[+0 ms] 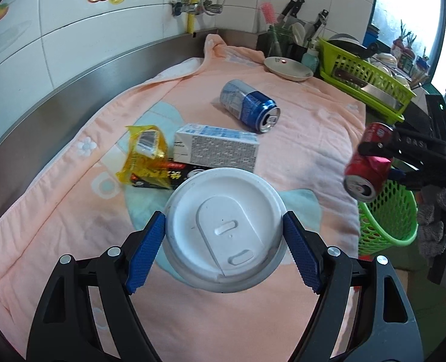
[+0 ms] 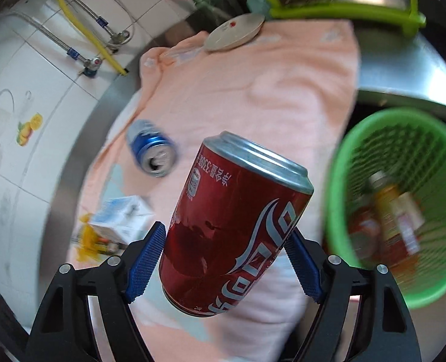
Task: Collect trash
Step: 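Drop the cola can into the green basket with the right gripper while the left gripper carries the lid there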
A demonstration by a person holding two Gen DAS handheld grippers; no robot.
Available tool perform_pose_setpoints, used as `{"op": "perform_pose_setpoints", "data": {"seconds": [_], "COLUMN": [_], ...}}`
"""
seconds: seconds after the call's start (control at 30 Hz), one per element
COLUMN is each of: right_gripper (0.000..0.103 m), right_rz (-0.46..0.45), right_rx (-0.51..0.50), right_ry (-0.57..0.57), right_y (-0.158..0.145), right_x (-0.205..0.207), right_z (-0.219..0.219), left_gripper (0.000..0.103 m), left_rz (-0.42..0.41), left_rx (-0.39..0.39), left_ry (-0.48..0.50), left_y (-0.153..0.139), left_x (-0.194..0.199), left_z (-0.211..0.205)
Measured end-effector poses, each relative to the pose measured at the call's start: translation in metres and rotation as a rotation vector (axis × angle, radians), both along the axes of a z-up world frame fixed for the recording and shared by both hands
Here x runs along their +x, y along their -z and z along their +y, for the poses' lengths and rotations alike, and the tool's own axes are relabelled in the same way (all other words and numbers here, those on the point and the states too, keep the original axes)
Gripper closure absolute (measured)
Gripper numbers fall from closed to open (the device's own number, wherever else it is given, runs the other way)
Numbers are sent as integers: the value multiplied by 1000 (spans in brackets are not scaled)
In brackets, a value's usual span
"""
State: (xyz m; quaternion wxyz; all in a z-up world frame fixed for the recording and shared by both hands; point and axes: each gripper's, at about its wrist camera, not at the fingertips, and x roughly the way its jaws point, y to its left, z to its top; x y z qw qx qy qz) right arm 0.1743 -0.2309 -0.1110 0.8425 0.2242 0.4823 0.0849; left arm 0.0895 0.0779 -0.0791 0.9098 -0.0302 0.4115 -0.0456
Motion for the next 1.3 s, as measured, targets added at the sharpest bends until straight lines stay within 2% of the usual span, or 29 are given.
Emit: {"op": "perform_pose_setpoints", "data": {"seconds": [0.13,0.33,0.53,0.77,0.9,1.07,1.3], "right_gripper": [27,27,27,26,21,21,21], "right_rz": [12,101,189,207,190,151,55], "right_rx": [-141,-385,-542,-607,-595,-562,-475], "right_ry": [13,26,-3,-53,-51,-40,-13], "right_y": [8,41,75,93,91,76,35], "right_x": [-6,-9,-6,-2,-3,-13,-47], "right_z": [-47,-115,-149,-164,-174,-187,-198], "left_gripper": [26,26,26,26,26,26,26], "left_rz": [4,-1,-9,-13,-10,1,14], "left_rx": [-8,0,12,22,25,25,26], "left_ry": [36,94,135,175,203,249,323], "left_y": [-1,-8,-15,-19,-20,-16,-6], "left_x": [3,8,12,18,22,32,49], "left_z": [-20,-54,-88,-126,-150,-185,-236]}}
